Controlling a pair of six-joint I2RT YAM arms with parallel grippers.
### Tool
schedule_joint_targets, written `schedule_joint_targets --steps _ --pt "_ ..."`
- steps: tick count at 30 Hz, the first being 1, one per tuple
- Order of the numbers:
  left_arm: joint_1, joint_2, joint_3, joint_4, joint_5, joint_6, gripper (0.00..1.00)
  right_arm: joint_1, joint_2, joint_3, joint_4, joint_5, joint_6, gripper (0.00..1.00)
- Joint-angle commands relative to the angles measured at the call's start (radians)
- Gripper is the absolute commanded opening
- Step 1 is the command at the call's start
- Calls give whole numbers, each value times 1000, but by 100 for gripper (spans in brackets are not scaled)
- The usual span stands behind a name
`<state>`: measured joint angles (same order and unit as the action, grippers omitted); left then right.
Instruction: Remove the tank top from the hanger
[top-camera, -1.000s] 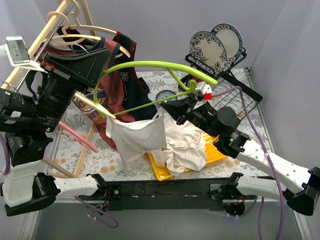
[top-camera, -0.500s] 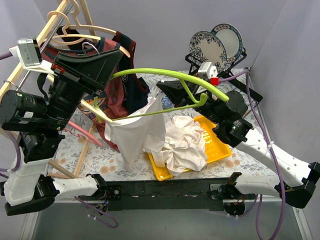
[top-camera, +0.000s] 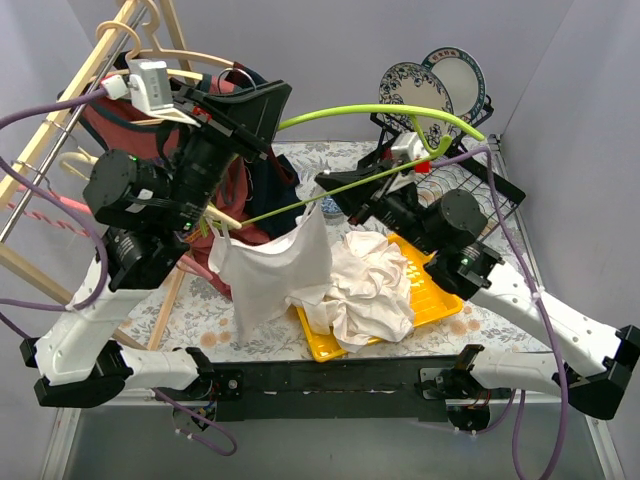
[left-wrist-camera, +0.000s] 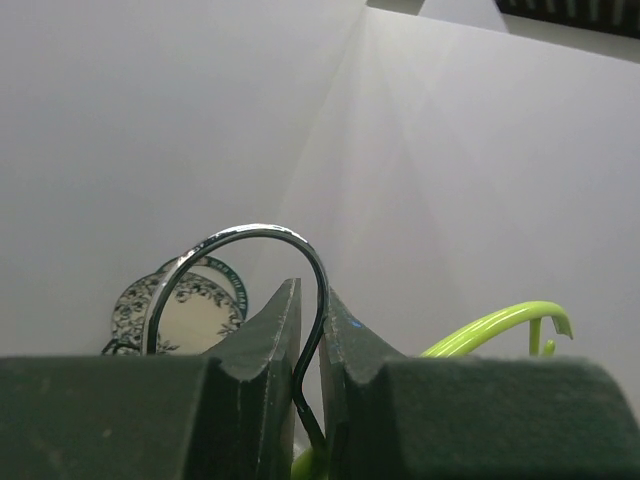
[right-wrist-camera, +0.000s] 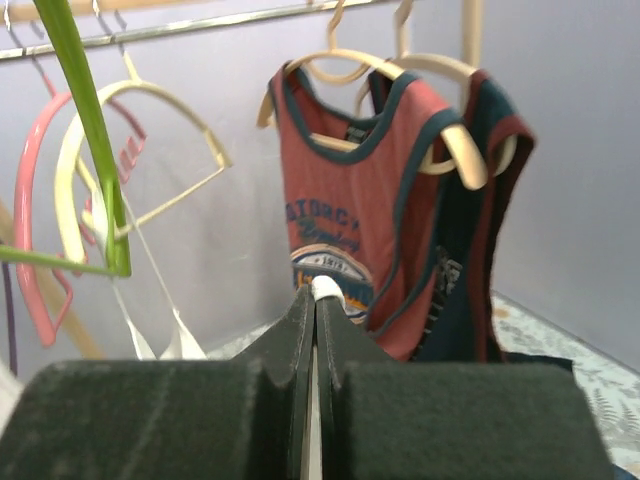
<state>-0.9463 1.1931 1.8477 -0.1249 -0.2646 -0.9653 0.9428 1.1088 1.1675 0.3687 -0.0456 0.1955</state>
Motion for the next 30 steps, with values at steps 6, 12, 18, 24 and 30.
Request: schedule_joint_targets --steps 6,12,18,24,30 --pt "-3 -10 -27 21 -208 34 0 -2 -107 -40 78 20 -5 1" --pt "-3 -55 -64 -2 -280 34 0 -2 -115 -164 144 -215 24 1" --pt "-3 -95 -113 -33 -329 19 0 -2 -99 -170 70 -262 -28 1" --pt "-3 -86 -117 -8 -334 13 0 2 25 -178 249 -503 24 1" --pt "-5 -66 -79 -30 -318 5 0 16 127 -167 325 -553 50 25"
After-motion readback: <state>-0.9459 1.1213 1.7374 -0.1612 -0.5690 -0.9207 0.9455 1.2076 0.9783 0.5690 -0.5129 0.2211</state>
